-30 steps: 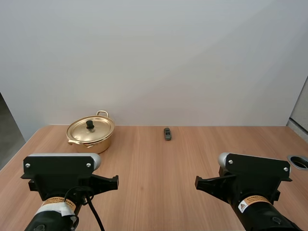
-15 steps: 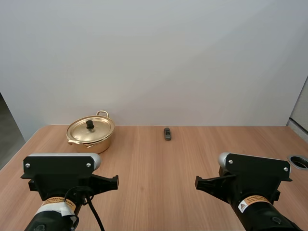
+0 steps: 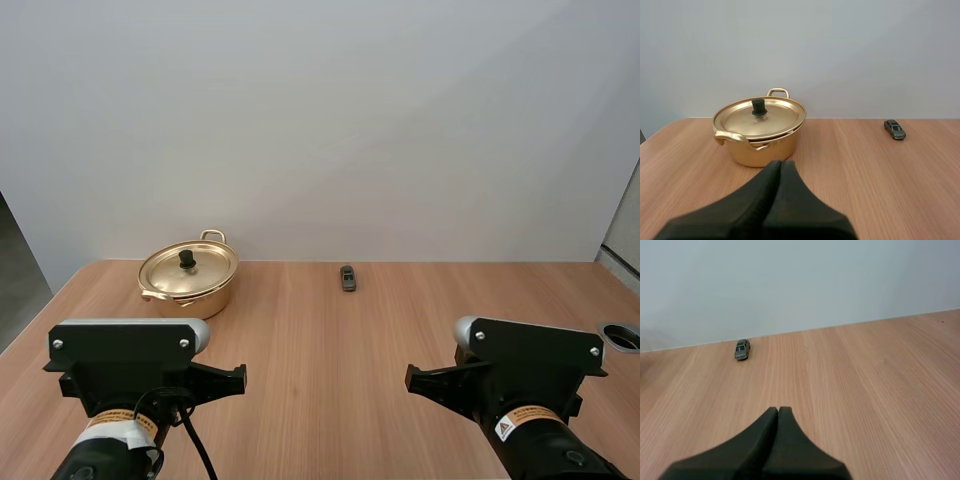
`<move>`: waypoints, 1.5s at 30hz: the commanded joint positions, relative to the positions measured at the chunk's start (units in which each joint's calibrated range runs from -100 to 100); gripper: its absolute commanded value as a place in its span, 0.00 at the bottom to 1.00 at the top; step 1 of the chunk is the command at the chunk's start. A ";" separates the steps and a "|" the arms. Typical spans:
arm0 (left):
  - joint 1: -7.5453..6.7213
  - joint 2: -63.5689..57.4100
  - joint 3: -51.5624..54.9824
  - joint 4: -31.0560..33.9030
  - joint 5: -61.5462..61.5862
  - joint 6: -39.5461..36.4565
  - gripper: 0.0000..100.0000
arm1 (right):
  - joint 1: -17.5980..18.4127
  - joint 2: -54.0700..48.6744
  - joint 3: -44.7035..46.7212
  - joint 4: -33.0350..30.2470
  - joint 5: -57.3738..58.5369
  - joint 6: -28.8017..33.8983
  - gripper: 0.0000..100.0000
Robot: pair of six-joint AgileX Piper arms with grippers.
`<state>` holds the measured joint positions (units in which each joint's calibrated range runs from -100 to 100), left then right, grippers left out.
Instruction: Open the pot, put the car inside, and close it
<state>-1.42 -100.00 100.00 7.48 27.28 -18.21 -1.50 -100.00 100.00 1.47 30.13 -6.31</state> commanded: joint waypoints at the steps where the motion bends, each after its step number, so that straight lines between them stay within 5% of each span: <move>1: 0.00 0.00 0.00 0.04 0.08 0.04 0.00 | 0.00 0.00 0.00 0.58 -1.62 -0.02 0.00; 5: 0.00 0.00 0.00 1.43 -0.08 1.14 0.00 | 0.00 0.00 0.00 -6.60 -9.36 -0.94 0.00; 11: 0.00 0.00 -2.07 15.55 -14.40 11.41 0.00 | 0.00 0.00 0.00 -27.61 -41.14 -2.03 0.00; 16: 0.00 0.00 -10.66 19.43 -14.84 11.06 0.00 | 0.00 0.00 0.00 -28.14 -52.91 -2.44 0.00; 19: 0.00 0.00 -15.51 19.29 -5.66 7.39 0.00 | 0.00 0.00 0.00 -28.37 -58.99 -10.88 0.00; 21: 0.00 0.00 -18.91 19.29 3.30 2.68 0.00 | 0.00 0.00 0.00 -25.94 -62.15 -16.34 0.00; 23: 0.00 0.31 -21.79 19.41 9.46 -1.08 0.00 | 0.00 0.00 -2.56 -19.79 -61.70 -13.21 0.00; 28: 0.33 12.24 -32.26 19.41 23.20 -7.48 0.00 | 0.00 12.25 -20.97 -18.40 -29.20 -3.10 0.00; 31: 0.93 23.62 -41.90 16.61 31.91 -8.07 0.00 | 0.09 26.67 -35.19 -16.51 -10.64 -3.16 0.00; 38: 1.08 48.89 -67.80 10.36 53.37 -1.42 0.00 | 4.32 55.57 -65.35 -3.20 38.87 -16.57 0.00; 40: 2.15 54.95 -73.38 10.36 56.61 0.74 0.00 | 6.01 62.30 -71.04 2.17 51.64 -19.54 0.00; 45: 5.19 63.97 -77.68 8.55 59.34 3.94 0.00 | 9.16 71.32 -74.32 8.13 54.82 -20.98 0.00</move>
<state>2.90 -61.73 38.78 16.41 78.19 -16.89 6.67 -63.11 57.39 2.91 6.84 -18.38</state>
